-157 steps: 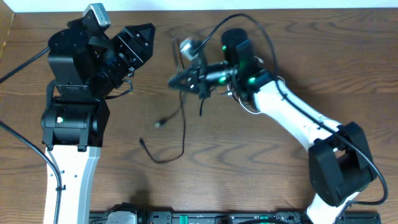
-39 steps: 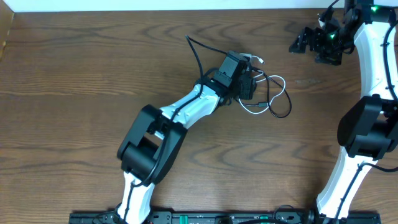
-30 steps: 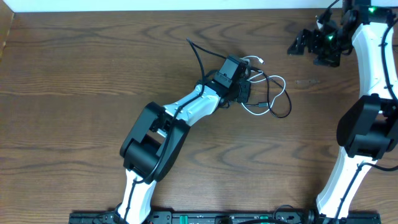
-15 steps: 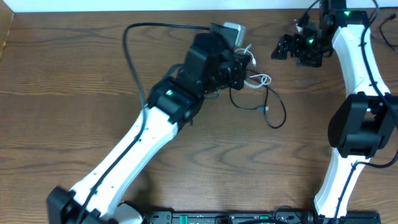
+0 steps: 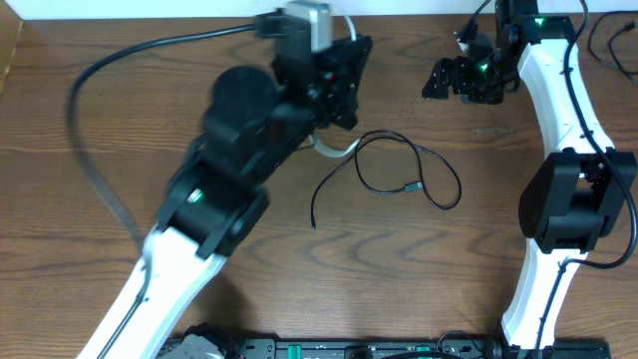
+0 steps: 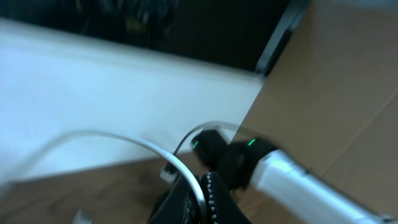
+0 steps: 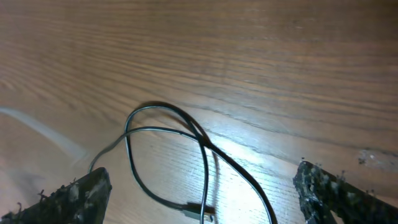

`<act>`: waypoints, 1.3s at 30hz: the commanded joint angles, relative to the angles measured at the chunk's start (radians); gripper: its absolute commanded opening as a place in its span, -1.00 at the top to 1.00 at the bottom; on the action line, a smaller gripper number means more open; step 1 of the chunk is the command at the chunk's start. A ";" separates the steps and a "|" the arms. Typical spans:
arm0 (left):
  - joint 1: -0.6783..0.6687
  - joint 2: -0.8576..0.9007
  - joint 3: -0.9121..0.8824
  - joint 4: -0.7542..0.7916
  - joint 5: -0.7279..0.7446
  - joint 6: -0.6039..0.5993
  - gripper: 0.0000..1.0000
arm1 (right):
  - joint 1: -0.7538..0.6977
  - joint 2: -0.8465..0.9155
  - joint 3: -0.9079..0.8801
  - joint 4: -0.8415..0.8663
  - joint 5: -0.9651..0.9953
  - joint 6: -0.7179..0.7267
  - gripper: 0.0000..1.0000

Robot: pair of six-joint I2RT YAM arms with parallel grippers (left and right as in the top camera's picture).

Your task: Untangle cables

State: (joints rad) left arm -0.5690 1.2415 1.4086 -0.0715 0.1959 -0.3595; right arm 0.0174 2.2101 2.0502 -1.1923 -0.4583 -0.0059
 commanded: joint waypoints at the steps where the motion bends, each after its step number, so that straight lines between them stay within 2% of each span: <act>1: 0.002 -0.034 0.017 0.003 -0.010 -0.008 0.85 | 0.011 -0.005 -0.005 0.000 -0.112 -0.084 -0.77; 8: 0.003 0.008 0.017 -0.056 -0.077 -0.008 0.85 | 0.012 -0.015 -0.005 -0.056 -0.578 -0.434 -0.66; 13: 0.003 0.047 0.017 -0.053 -0.173 -0.009 0.85 | 0.016 -0.059 -0.005 -0.165 -0.734 -0.672 -0.66; 16: 0.003 0.064 0.017 -0.053 -0.282 -0.057 0.85 | 0.042 -0.077 -0.005 -0.263 -0.784 -0.816 -0.67; 21: 0.003 0.076 0.017 -0.054 -0.318 -0.115 0.85 | 0.107 -0.076 -0.005 -0.295 -0.783 -0.866 -0.68; 30: 0.003 0.085 0.017 -0.081 -0.366 -0.244 0.85 | 0.217 -0.076 -0.005 -0.198 -0.850 -0.875 -0.72; 35: 0.003 0.085 0.017 -0.082 -0.366 -0.256 0.85 | 0.298 -0.076 -0.005 -0.136 -0.894 -0.874 -0.70; 39: 0.003 0.085 0.017 -0.098 -0.366 -0.256 0.85 | 0.339 -0.076 -0.005 -0.102 -0.877 -0.874 -0.61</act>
State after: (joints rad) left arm -0.5694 1.3224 1.4105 -0.1600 -0.1501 -0.6025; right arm 0.3199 2.1586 2.0453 -1.3087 -1.3022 -0.8612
